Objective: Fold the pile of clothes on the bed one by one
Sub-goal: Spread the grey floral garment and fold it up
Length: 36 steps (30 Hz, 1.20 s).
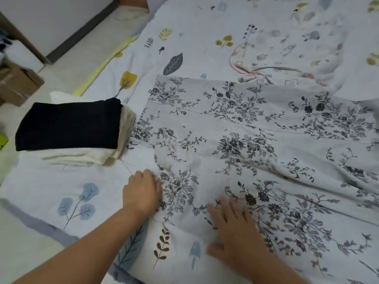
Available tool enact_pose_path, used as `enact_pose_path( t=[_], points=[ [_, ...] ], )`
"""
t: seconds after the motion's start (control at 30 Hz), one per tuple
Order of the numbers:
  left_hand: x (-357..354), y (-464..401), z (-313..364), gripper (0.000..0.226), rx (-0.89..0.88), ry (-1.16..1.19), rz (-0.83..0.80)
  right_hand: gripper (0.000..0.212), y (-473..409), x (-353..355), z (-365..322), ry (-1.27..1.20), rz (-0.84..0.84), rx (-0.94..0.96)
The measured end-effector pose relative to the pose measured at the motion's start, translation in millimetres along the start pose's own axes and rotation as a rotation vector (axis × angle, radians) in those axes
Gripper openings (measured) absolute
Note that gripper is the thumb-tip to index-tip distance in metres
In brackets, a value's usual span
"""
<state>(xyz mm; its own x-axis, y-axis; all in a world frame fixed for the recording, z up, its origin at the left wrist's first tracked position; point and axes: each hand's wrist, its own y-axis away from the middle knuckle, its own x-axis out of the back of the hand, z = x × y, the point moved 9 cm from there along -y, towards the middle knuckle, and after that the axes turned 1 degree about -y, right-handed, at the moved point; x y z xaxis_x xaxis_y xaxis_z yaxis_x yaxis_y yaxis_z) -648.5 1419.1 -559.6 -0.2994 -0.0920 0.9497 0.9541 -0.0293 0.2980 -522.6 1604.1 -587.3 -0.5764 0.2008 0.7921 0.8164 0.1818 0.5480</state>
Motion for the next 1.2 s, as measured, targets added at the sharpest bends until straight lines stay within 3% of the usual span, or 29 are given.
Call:
enact_pose_path(
  t=[0.07, 0.1, 0.23, 0.3, 0.37, 0.43, 0.5, 0.57, 0.63, 0.67, 0.77, 0.87, 0.9, 0.97, 1.07, 1.13, 1.2],
  points=[
    [-19.8, 5.1, -12.4, 0.027, 0.042, 0.115, -0.136, 0.117, -2.8, -10.0, -3.4, 0.051, 0.003, -0.019],
    [-24.5, 5.7, -15.0, 0.022, 0.042, 0.181, -0.162, 0.111, -6.3, -11.4, -2.1, 0.086, 0.074, -0.043],
    [-3.4, 4.6, -29.2, 0.014, 0.036, 0.270, -0.067, 0.032, -8.1, -1.1, -8.5, 0.097, 0.186, -0.059],
    [19.5, 6.8, -43.0, 0.012, 0.047, 0.269, 0.021, 0.041, -0.9, 10.0, -19.6, 0.053, 0.246, -0.041],
    [35.1, 11.7, -63.8, 0.012, 0.066, 0.258, 0.069, 0.032, 7.1, 16.1, -39.9, 0.035, 0.287, -0.013],
    [41.4, 20.2, -87.9, 0.014, 0.094, 0.196, 0.086, 0.045, 8.0, 5.7, -68.0, 0.001, 0.278, 0.052],
    [33.5, 26.9, -108.3, 0.020, 0.103, 0.048, 0.048, 0.037, 7.0, -2.8, -94.3, -0.021, 0.205, 0.125],
    [16.2, 31.0, -117.2, 0.022, 0.112, -0.148, -0.044, 0.049, 2.1, -11.4, -109.8, -0.081, 0.027, 0.163],
    [10.0, 31.4, -108.2, 0.004, 0.115, -0.246, -0.068, 0.058, -0.9, -9.7, -111.9, -0.104, -0.014, 0.203],
    [11.9, 28.5, -98.4, 0.010, 0.095, -0.241, -0.023, 0.060, 0.4, -3.2, -106.3, -0.145, 0.018, 0.177],
    [18.4, 19.1, -42.6, 0.031, -0.137, -0.183, 0.131, 0.054, 3.0, 28.2, -59.1, -0.116, 0.363, -0.039],
    [19.5, 12.6, 13.2, 0.047, -0.317, -0.060, 0.166, 0.058, -4.9, 41.2, 5.1, -0.123, 0.422, -0.331],
    [19.2, 6.0, 24.8, 0.051, -0.318, -0.010, 0.137, 0.063, -8.4, 44.2, 23.3, -0.161, 0.415, -0.378],
    [19.3, -13.5, 38.7, 0.059, -0.293, 0.066, 0.105, 0.067, -11.0, 65.1, 46.7, -0.174, 0.559, -0.407],
    [19.7, -52.6, 44.5, 0.081, -0.253, 0.019, 0.080, 0.058, -17.3, 98.4, 73.5, -0.174, 0.712, -0.440],
    [15.5, -72.2, 40.0, 0.065, -0.227, -0.028, 0.020, 0.045, -28.7, 108.9, 95.8, -0.150, 0.657, -0.493],
    [21.2, -83.4, 35.1, 0.027, -0.249, -0.104, 0.060, 0.028, -35.9, 118.2, 107.0, -0.124, 0.626, -0.506]
  ],
)
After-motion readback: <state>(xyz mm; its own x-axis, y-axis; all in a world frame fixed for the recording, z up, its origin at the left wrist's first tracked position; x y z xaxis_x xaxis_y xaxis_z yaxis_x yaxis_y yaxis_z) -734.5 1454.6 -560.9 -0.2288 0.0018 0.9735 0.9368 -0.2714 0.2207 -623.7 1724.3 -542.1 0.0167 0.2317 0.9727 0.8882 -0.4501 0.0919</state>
